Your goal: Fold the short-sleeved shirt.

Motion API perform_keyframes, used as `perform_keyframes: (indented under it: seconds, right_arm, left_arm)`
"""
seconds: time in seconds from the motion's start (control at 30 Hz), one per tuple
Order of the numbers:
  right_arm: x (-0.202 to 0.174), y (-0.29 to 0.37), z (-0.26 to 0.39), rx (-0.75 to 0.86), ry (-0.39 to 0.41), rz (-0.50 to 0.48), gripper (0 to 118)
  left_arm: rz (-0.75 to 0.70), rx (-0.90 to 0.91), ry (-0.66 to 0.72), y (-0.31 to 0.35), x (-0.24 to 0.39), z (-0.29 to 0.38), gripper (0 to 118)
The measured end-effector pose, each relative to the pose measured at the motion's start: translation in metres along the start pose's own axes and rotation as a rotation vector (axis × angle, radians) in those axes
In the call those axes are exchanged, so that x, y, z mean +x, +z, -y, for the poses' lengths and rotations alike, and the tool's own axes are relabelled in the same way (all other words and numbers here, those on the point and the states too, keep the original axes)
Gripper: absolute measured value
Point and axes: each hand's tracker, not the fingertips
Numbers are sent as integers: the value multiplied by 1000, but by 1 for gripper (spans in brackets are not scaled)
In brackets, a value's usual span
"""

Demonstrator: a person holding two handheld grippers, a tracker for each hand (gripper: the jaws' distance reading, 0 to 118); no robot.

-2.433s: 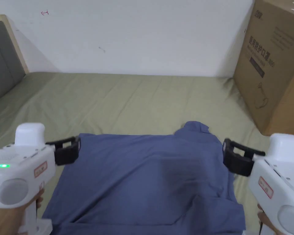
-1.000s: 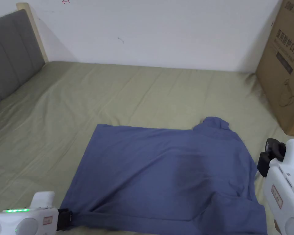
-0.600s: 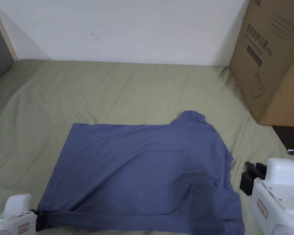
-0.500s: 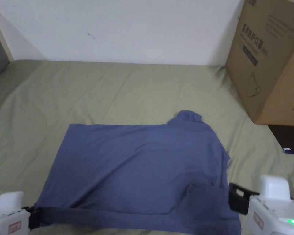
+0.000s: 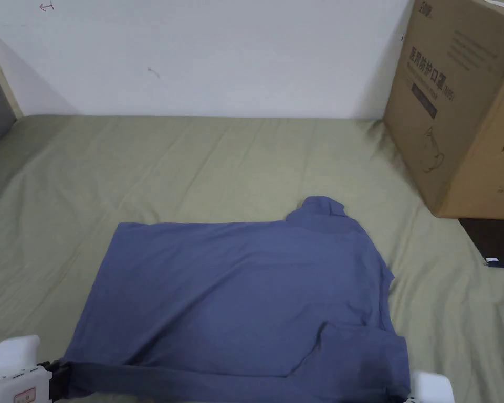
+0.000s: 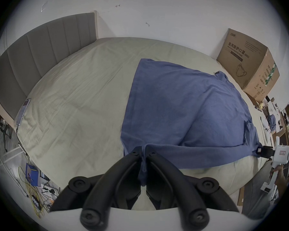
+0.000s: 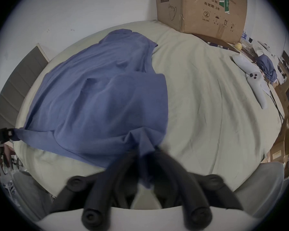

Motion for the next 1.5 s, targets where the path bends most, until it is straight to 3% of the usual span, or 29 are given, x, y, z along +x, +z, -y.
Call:
perform_keyframes:
  seconds: [0.23,0.4,0.5,0.73,0.87,1.03,1.07,1.1,1.13,1.17,1.2,1.23,1.5]
  right_arm:
    - [-15,50,-57,202,53,-29,6]
    - [-34,50,-119,248,55,-33,6]
    - [-41,26,-149,223,59,-5,6]
    - [-39,-68,-199,55,-45,22,6]
    - [-37,-111,-205,-17,-65,45,6]
    - [-35,-126,-192,-59,-58,57,7]
    - [-36,-120,-190,-42,-39,53,7]
    - [-36,-115,-191,-32,-22,47,18]
    - [-37,-107,-193,-30,-5,40,52]
    - [-38,-98,-195,-22,6,34,79]
    - [-39,-84,-198,2,15,16,96]
    - [-39,-69,-201,51,22,-13,104]
    - [-63,103,-197,559,82,-113,104]
  left_arm:
    - [6,48,27,5,-5,-22,3]
    - [8,102,39,-9,-4,-69,3]
    - [3,105,32,-32,1,-100,3]
    - [-57,-8,-3,-120,15,-145,3]
    - [-85,-107,-15,-169,15,-147,3]
    - [-92,-138,7,-184,15,-133,3]
    - [-90,-130,16,-180,13,-134,7]
    - [-89,-127,23,-177,13,-136,20]
    - [-79,-123,46,-173,12,-138,61]
    - [-66,-121,81,-163,10,-142,90]
    - [-31,-114,116,-154,10,-144,103]
    - [5,-83,141,-140,11,-146,106]
    - [120,397,63,31,55,-166,106]
